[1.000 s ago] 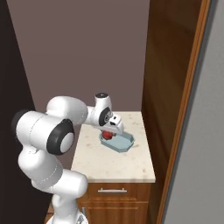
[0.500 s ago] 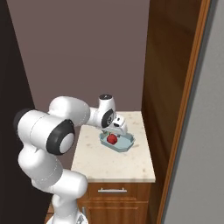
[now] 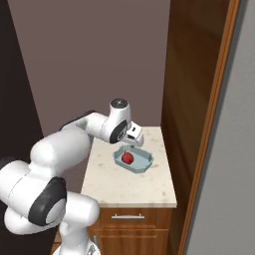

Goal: Take the tomato and bell pepper out of the freezer and place them in the tupperware container on the counter. Then put the tupperware containing the vegetables back in the freezer.

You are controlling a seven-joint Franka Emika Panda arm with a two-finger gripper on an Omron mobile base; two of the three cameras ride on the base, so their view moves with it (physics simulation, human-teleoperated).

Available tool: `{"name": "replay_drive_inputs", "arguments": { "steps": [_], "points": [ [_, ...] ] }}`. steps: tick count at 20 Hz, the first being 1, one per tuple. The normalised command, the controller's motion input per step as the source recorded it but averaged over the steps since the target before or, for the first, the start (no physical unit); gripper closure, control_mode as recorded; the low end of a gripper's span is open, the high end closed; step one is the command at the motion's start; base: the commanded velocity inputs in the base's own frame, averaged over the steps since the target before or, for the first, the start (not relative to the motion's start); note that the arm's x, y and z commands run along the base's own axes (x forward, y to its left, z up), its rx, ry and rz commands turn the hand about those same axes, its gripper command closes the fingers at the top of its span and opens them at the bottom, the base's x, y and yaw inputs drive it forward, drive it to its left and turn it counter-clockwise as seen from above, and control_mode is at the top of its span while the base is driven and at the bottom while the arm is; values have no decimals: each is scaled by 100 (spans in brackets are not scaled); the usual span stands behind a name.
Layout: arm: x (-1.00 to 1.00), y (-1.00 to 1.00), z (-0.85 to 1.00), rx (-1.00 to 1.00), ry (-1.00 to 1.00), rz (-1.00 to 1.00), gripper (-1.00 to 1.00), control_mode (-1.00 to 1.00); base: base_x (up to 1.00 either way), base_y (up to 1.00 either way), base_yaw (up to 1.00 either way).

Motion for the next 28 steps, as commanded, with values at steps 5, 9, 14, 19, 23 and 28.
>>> {"name": "replay_drive_inputs", "arguments": {
  "steps": [5,9,14,19,23,28],
  "points": [
    [-100,26,100,9,-20,0,-100,-100,0,0,0],
    [-100,24,99,9,-4,0,-100,-100,0,0,0],
    [-97,16,84,9,1,-2,-100,-100,0,0,0],
    [-100,3,68,10,7,-5,-100,-100,0,0,0],
    [-82,8,43,4,19,-3,-100,-100,0,0,0],
    [-74,5,16,0,25,-1,-100,-100,0,0,0]
  ]
}}
